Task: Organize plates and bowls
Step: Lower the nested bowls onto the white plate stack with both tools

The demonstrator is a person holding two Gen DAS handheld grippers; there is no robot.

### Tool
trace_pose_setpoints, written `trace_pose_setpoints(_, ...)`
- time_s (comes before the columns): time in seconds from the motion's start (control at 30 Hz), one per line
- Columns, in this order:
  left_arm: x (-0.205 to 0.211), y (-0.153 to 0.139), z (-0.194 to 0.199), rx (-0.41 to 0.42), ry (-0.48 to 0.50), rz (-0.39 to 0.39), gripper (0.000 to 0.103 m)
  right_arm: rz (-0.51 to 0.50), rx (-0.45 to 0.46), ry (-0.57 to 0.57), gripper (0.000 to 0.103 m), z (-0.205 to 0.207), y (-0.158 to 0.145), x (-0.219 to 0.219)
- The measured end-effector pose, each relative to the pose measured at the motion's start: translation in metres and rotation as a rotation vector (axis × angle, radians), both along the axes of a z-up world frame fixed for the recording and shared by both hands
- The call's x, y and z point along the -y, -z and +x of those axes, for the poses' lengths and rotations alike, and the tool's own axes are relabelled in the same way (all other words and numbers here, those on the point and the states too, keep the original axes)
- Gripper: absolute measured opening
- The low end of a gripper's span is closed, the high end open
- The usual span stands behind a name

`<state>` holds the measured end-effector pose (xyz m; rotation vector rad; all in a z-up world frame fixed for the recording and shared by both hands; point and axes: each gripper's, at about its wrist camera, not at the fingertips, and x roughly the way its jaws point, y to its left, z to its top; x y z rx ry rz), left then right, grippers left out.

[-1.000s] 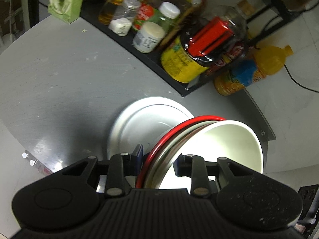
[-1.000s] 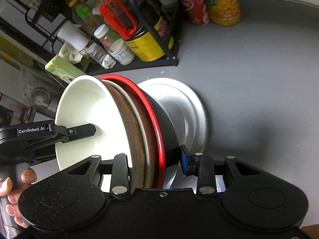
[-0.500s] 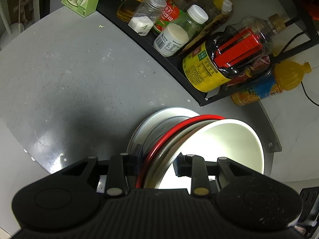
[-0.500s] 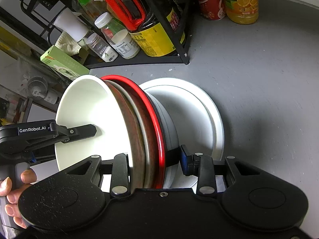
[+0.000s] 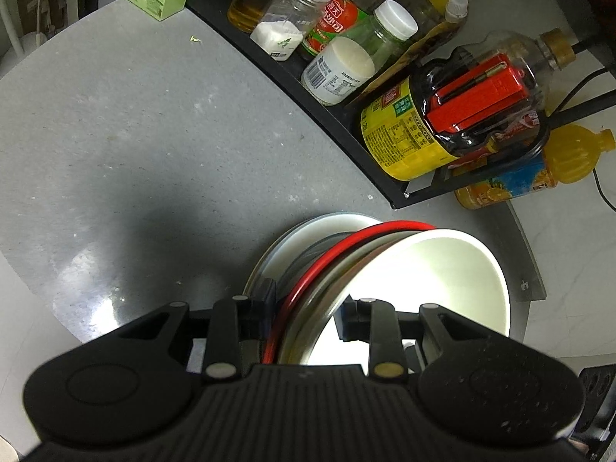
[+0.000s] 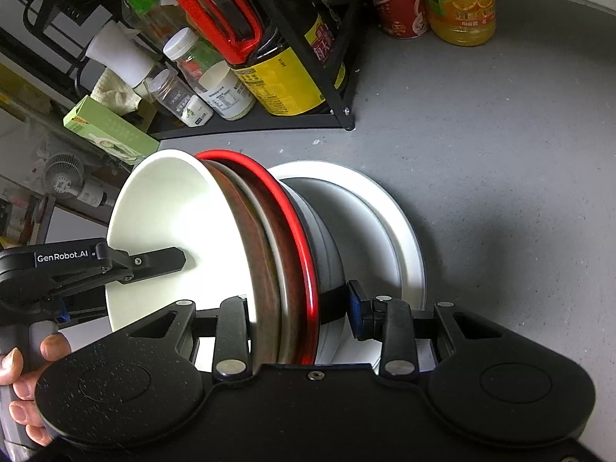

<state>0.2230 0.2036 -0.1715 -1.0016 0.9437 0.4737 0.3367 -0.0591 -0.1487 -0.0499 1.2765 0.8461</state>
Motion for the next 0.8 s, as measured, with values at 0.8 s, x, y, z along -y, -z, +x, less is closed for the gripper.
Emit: trace_pose_setpoints(0.8, 0.010, -0.003, 0.021, 0.001, 0.034, -0.004, 0.032, 0.029, 0.004, 0.076, 0.054, 0.012, -0.005, 0.017)
